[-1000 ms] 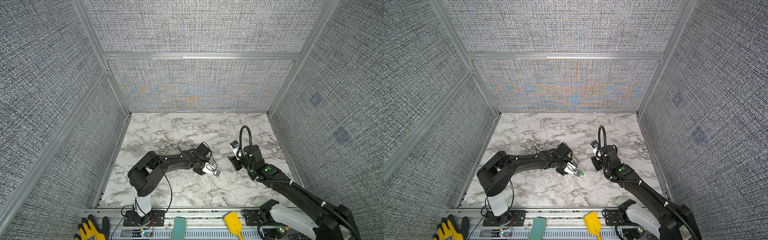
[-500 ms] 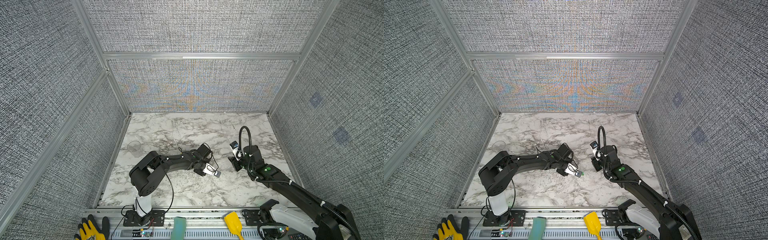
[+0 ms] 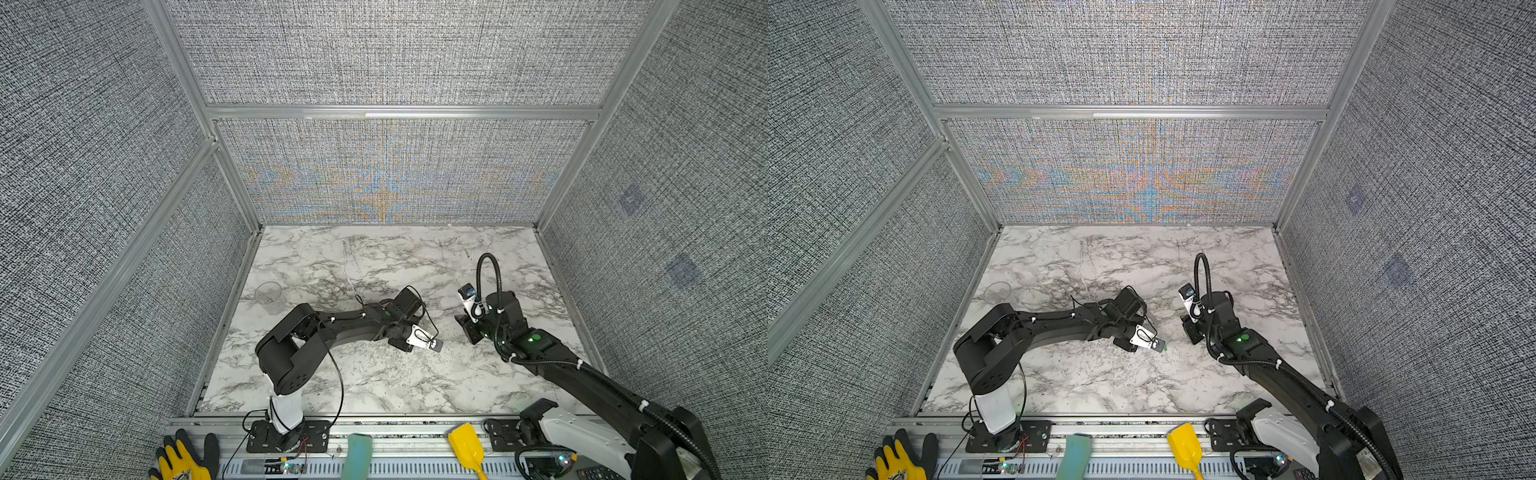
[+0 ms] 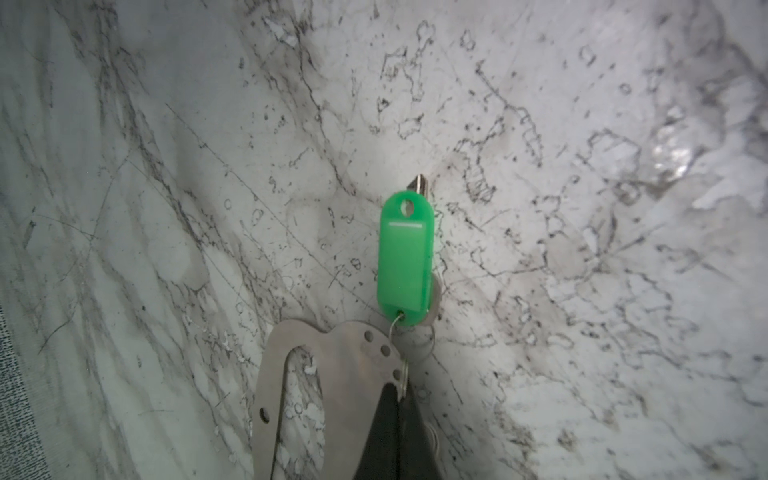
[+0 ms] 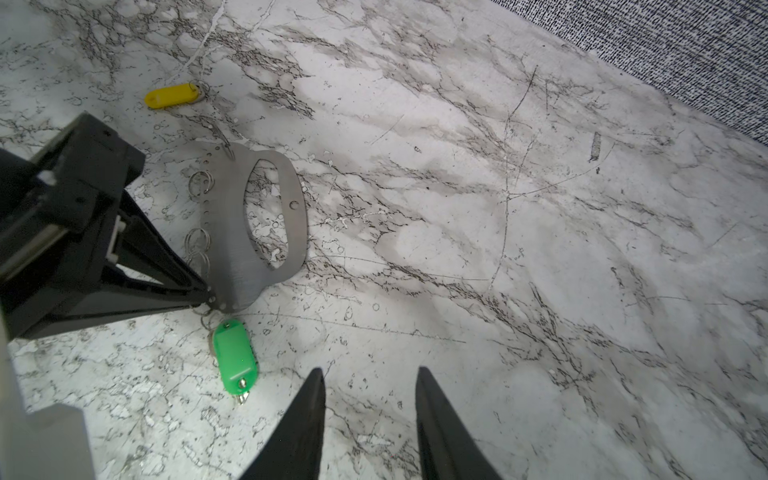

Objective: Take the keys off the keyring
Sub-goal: 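Hold the opener with the left gripper while the right lines up over the green tag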

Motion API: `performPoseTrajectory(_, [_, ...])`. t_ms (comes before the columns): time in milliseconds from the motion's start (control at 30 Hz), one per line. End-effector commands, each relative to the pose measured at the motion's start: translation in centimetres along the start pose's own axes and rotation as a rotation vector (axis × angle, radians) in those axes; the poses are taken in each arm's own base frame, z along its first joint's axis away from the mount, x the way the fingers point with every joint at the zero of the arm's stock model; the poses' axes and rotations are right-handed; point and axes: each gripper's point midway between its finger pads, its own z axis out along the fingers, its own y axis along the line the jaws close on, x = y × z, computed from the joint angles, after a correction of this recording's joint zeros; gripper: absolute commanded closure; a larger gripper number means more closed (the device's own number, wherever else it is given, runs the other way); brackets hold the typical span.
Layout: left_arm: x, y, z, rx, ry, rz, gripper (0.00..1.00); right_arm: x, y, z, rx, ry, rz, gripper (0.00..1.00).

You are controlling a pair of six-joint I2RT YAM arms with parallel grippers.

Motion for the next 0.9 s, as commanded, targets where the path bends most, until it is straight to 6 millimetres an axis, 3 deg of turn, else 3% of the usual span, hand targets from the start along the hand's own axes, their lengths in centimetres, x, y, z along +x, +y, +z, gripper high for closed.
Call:
performPoseTrajectory(0, [-0.7, 0.6, -0.6, -0.033, -0.033, -0.033, 0.98, -0.5, 0.1, 0.0, -0.008, -0.025, -0.004, 0.62])
performPoseTrajectory(233, [-1.6, 1.6, -1.9, -0.096, -0.082, -0.108, 1.00, -0.2, 1.1, -0.2, -0.061, -0.030, -0.008, 0.63])
performPoseTrajectory(467, [-3.0, 3.6, -5.2, -0.197, -0.174, -0.224, 1.00, -0.8, 2.1, -1.0, -0.114, -0.080, -0.044, 0.63])
performPoseTrajectory(867, [-4.8, 6.1, -12.1, -0.337, -0.350, -0.333, 1.00, -4.8, 4.2, -3.2, -0.230, -0.266, -0.117, 0.65])
